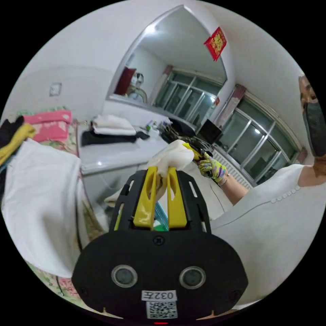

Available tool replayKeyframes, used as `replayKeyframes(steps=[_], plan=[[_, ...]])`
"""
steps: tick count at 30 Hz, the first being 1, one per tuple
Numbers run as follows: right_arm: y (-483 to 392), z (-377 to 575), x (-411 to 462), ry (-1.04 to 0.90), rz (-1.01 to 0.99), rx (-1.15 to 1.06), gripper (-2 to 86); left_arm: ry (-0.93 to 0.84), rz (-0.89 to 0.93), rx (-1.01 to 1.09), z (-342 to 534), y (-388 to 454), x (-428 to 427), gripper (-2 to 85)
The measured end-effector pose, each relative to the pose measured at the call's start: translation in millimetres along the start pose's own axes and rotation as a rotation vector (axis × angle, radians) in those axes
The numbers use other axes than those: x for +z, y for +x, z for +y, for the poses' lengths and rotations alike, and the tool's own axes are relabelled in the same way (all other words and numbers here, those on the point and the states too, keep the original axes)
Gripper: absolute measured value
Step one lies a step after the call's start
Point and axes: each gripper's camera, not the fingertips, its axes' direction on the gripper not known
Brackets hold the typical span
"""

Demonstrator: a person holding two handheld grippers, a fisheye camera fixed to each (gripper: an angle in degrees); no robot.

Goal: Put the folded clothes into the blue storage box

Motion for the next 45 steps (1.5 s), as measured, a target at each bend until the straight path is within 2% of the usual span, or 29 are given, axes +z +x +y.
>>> replayKeyframes(steps=[5,11,17,20,22,24,26,28,32,36,41,45], plan=[[72.8,23.5,-85.7,0.205,0.167,0.236,4.2,-0.305,0.187,-0.116,-3.0,-46.8,116.1,5.0],[168.9,21.0,-131.4,0.324,0.265,0.490,4.3,-0.555,0.194,-0.125,1.3,-91.0,228.0,5.0],[194.6,-33.4,-145.4,0.433,0.257,0.393,4.3,-0.533,0.129,0.054,-47.8,-115.8,273.6,5.1],[206.4,-52.1,-150.6,0.470,0.248,0.321,4.4,-0.497,0.101,0.138,-54.6,-125.9,289.4,5.1],[230.2,-53.1,-154.9,0.497,0.263,0.348,4.7,-0.518,0.071,0.180,-43.1,-133.8,308.7,4.9],[263.9,-46.2,-159.6,0.500,0.357,0.445,6.2,-0.614,0.027,0.187,-17.6,-146.6,339.9,3.3],[313.7,-26.2,-162.9,0.387,0.514,0.653,8.7,-0.864,-0.013,0.108,33.1,-173.4,384.0,1.2],[329.3,0.8,-166.2,0.419,0.514,0.724,7.9,-0.934,0.060,0.039,63.7,-183.1,389.2,-0.1],[324.2,52.0,-166.0,0.416,0.528,0.749,7.1,-0.967,0.141,-0.108,108.1,-178.6,360.8,-0.8],[296.9,71.4,-162.3,0.397,0.494,0.681,6.5,-0.914,0.182,-0.142,108.2,-152.3,321.8,-0.9],[242.1,44.3,-132.8,0.285,0.386,0.477,6.3,-0.686,0.200,-0.135,62.7,-104.3,254.7,-0.9],[203.9,9.7,-87.4,0.133,0.267,0.309,6.2,-0.477,0.124,-0.105,30.4,-75.3,194.4,-0.9]])
